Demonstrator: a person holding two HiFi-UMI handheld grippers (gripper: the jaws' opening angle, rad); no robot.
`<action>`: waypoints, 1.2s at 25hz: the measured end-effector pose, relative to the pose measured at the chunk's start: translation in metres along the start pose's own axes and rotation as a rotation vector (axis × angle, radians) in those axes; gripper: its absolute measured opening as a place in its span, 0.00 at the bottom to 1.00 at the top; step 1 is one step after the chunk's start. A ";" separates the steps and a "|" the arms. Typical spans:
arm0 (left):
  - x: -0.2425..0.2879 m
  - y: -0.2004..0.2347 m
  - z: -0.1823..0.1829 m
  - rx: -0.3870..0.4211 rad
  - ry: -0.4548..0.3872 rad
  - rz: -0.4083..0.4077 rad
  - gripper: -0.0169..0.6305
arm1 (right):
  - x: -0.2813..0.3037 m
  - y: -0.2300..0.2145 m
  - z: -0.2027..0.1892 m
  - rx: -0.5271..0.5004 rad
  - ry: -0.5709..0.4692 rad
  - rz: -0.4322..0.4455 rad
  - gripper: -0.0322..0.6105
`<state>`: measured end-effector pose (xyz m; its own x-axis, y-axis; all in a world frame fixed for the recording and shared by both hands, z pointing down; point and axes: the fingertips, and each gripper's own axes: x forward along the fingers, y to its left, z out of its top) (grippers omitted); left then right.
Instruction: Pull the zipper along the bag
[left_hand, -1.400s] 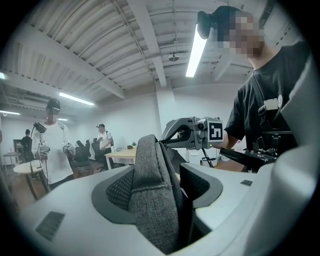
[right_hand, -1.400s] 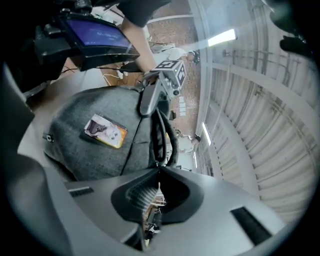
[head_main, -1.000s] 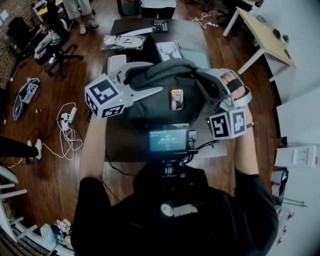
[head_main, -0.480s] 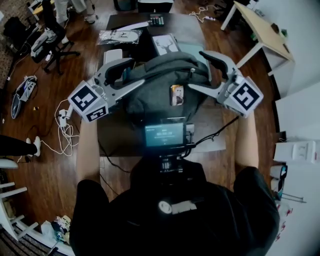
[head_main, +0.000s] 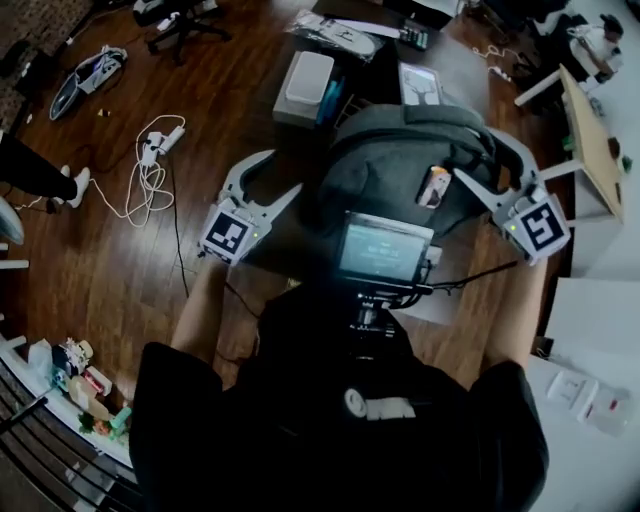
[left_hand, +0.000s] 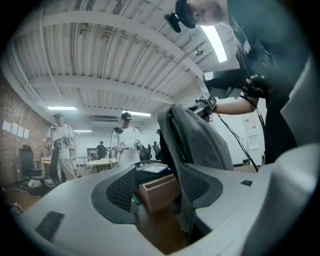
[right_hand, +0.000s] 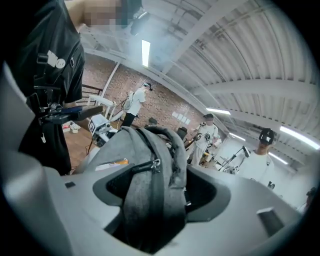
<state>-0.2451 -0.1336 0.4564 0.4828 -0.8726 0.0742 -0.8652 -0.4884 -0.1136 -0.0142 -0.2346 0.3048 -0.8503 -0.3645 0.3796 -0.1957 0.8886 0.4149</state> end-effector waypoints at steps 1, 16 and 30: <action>0.000 -0.010 -0.018 -0.006 0.029 -0.008 0.44 | 0.001 0.000 0.000 0.004 0.004 0.005 0.57; 0.016 -0.039 -0.054 0.038 0.060 -0.018 0.44 | 0.048 0.017 0.055 -0.113 0.111 0.243 0.67; 0.022 -0.051 -0.063 0.322 0.158 0.100 0.44 | 0.049 0.056 0.013 -0.162 0.375 0.546 0.44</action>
<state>-0.1993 -0.1273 0.5265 0.3493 -0.9162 0.1964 -0.8078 -0.4006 -0.4324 -0.0728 -0.1992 0.3354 -0.5737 0.0262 0.8187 0.3133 0.9305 0.1898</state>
